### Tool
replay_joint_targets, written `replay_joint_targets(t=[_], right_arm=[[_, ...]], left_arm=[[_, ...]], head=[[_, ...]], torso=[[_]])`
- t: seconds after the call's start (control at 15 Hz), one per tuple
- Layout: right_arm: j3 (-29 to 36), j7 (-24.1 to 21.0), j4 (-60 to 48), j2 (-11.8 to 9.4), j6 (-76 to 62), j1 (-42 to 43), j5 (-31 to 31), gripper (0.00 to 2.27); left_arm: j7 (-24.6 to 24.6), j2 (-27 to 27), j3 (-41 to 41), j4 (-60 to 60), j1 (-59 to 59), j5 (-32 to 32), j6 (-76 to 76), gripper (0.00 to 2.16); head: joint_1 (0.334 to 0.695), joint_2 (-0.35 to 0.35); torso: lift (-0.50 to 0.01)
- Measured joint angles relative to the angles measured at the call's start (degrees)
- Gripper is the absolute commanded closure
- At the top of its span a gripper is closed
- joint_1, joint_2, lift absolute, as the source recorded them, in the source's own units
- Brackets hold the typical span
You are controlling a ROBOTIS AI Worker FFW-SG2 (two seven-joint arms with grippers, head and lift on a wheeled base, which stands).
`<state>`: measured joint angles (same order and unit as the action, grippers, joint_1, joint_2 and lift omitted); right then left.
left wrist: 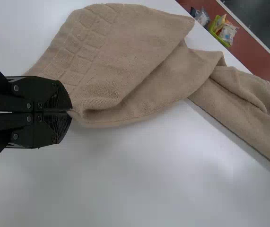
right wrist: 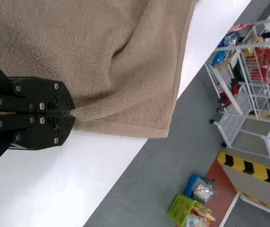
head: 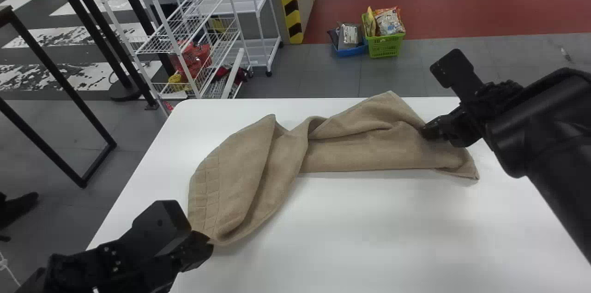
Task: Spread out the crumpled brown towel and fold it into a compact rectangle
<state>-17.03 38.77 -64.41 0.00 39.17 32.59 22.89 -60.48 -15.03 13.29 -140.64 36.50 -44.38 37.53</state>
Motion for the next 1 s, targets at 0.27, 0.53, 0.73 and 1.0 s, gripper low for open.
replay_joint_targets(t=[0.27, 0.53, 0.73, 1.0], right_arm=[[-1.77, 9.32, -25.45, -1.50, 3.49, -12.79, 1.51, 1.29], [-6.88, 22.15, -39.06, -8.03, 10.91, -20.59, 9.16, 1.29], [-8.96, 32.90, -42.64, -10.92, 12.71, -22.75, 14.76, 1.23], [-7.67, 32.97, -43.84, -10.70, 13.44, -22.90, 13.13, 0.03]], left_arm=[[0.02, 0.00, 0.05, 0.75, -1.12, 0.06, -0.12, 1.79], [-0.23, 0.00, -0.44, 1.72, -2.56, 0.09, -0.12, 1.79], [-0.25, 0.00, -0.55, 2.45, -3.14, 0.09, -0.12, 1.79], [-0.31, 0.00, -0.68, 2.73, -3.44, 0.06, -0.12, 1.79]], head=[[0.695, 0.350], [0.695, 0.350], [0.695, 0.350], [0.695, 0.350]], torso=[[-0.127], [-0.127], [-0.127], [-0.127]])
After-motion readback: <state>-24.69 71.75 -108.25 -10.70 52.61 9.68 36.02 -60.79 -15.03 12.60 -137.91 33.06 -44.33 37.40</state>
